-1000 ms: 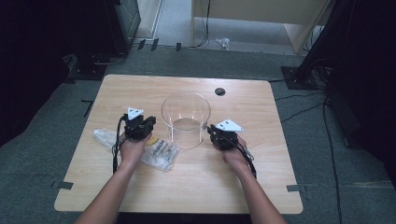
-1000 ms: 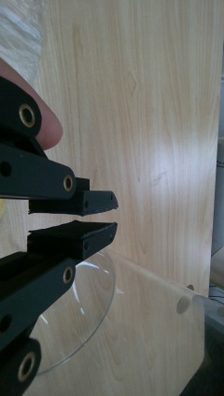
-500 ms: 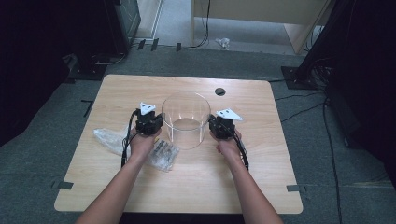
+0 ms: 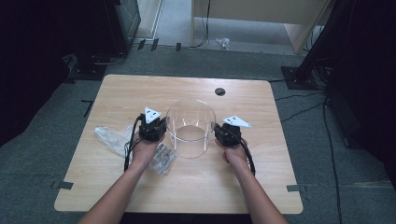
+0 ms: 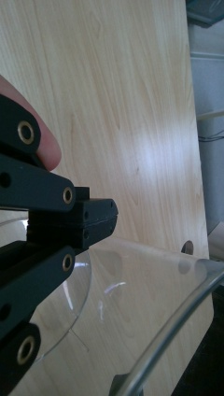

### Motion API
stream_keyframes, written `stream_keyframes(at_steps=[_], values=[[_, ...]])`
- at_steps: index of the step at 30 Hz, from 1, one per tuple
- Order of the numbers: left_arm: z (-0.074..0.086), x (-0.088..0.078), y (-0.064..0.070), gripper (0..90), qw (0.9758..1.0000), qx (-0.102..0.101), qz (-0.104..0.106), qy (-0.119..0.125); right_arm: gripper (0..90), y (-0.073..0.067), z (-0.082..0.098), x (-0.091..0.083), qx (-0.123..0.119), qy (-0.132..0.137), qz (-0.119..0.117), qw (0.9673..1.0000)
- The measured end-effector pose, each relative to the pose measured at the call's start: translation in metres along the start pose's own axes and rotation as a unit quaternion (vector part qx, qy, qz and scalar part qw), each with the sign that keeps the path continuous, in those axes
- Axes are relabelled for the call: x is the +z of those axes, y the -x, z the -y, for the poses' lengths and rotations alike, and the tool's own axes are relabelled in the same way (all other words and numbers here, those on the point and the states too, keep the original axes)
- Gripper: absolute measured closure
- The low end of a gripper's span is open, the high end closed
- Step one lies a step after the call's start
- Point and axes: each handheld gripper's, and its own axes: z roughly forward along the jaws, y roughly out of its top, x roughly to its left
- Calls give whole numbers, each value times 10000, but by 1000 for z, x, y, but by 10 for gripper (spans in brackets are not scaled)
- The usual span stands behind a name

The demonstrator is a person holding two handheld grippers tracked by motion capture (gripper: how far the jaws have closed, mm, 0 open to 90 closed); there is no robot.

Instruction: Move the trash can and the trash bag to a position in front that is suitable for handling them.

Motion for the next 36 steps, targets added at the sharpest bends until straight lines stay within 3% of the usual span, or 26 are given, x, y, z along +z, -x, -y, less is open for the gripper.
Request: stream_keyframes(at_steps=[5, 14, 18, 22, 23, 24, 25, 26, 27, 29, 32, 36], values=[[9, -11, 9, 900, 9999, -38, 91, 20, 900, -5, 7, -14, -183, -21, 118, 9998], [28, -40, 22, 900, 9999, -91, 136, -30, 900, -23, 26, -42, -215, -52, 177, 9996], [38, -55, 24, 900, 9998, -51, 174, -9, 900, -33, 35, -54, -230, -60, 106, 9997], [46, -68, 22, 900, 9998, -23, 206, -38, 898, -43, 39, -61, -455, -120, 23, 9989], [49, -70, 21, 886, 9998, -8, 189, -45, 790, -45, 42, -64, -521, -101, -8, 9986], [51, -72, 20, 886, 9998, 43, 152, -87, 790, -45, 42, -64, -521, -101, -8, 9986], [57, -74, 13, 790, 9995, 80, -157, -277, 588, -42, 46, -67, -517, -45, 118, 9986], [57, -74, 13, 753, 9995, 80, -157, -277, 588, -42, 46, -67, -517, -45, 118, 9986], [61, -76, 9, 753, 9990, 36, -285, -353, 523, -40, 48, -67, -506, -48, 218, 9985], [72, -80, -2, 622, 9971, -19, -540, -542, 430, -28, 55, -70, -383, -142, 493, 9979], [87, -83, -13, 518, 9938, -10, -731, -839, 378, -5, 64, -76, -199, -321, 765, 9964], [102, -85, -27, 461, 9896, 86, -818, -1180, 357, 19, 75, -87, -237, -510, 1111, 9922]])
